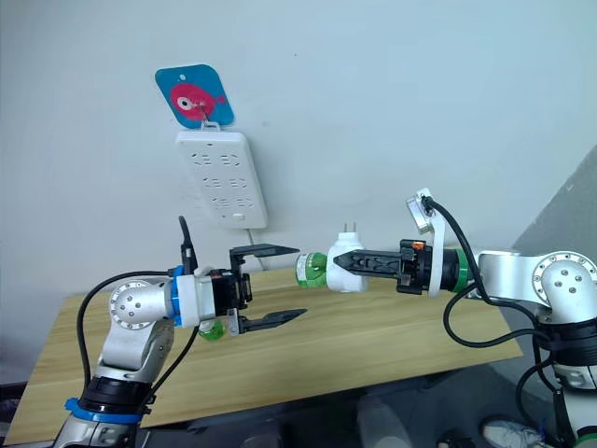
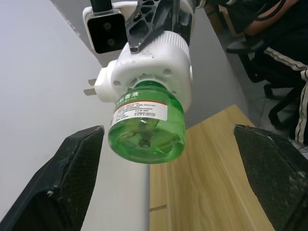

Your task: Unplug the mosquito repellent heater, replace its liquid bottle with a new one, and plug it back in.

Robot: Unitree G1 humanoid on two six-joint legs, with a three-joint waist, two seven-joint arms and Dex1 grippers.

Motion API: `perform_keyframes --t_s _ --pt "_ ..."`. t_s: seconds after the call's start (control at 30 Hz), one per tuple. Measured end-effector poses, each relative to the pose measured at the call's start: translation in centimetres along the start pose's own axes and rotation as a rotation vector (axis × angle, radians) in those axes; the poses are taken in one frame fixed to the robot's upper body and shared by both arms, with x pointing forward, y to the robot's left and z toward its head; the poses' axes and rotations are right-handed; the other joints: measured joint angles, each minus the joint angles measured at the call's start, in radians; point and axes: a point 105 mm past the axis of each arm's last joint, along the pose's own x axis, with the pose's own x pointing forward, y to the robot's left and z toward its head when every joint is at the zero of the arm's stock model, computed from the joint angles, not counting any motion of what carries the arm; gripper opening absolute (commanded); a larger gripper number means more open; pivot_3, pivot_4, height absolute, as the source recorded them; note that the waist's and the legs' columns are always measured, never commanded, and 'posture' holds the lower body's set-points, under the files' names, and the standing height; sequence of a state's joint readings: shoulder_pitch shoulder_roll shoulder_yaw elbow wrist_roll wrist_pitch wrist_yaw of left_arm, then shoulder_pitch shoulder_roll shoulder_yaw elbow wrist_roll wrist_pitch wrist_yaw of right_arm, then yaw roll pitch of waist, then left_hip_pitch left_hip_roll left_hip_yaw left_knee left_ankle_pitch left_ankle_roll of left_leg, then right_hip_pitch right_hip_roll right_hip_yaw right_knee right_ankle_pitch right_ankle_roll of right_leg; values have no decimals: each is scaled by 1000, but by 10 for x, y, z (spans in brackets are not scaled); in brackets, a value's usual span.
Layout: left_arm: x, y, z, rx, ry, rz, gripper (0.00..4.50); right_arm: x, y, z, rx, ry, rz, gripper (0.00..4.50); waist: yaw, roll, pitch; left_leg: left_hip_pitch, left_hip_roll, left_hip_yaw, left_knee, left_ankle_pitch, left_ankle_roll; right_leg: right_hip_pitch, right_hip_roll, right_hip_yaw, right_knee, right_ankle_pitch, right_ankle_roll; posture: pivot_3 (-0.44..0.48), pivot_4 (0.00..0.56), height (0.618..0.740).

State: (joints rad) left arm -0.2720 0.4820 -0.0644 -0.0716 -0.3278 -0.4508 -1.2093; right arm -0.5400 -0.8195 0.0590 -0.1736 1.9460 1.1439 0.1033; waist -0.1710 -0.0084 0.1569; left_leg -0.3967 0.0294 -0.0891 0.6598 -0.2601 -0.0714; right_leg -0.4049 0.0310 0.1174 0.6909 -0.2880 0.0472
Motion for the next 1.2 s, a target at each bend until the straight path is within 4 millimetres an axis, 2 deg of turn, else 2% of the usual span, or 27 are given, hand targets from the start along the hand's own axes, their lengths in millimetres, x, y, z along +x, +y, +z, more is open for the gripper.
perform_keyframes --t_s 0.4,0.5,0.67,0.9,1.0,1.2 --pt "15 7 -4 54 -25 30 4500 2 1 -1 -1 0 7 3070 -3 0 0 0 0 2 0 -1 1 0 0 2 -1 1 1 -212 110 736" --pt "16 7 -4 54 -28 27 3929 2 1 -1 -2 1 7 3070 -5 0 0 0 0 2 0 -1 1 0 0 2 -1 1 1 -213 110 736" --pt "16 7 -3 50 -29 24 2317 2 2 -1 -5 1 8 3070 -8 0 0 0 0 2 0 -1 1 0 0 2 -1 1 1 -211 109 736" --pt "14 7 1 -8 -14 -25 2255 3 4 -2 -13 11 13 3070 -16 0 0 0 0 2 0 -1 1 0 0 2 -1 1 1 -212 111 736" --pt "12 11 7 -183 40 -102 2255 3 6 -5 -19 25 18 3070 -23 0 0 -1 0 1 0 -1 2 -1 0 1 -1 0 1 -211 114 736" --pt "8 21 21 -758 209 -282 2255 4 15 -8 -54 74 52 3070 -25 0 0 -1 0 1 0 -1 2 -1 1 1 -2 0 2 -200 115 736"
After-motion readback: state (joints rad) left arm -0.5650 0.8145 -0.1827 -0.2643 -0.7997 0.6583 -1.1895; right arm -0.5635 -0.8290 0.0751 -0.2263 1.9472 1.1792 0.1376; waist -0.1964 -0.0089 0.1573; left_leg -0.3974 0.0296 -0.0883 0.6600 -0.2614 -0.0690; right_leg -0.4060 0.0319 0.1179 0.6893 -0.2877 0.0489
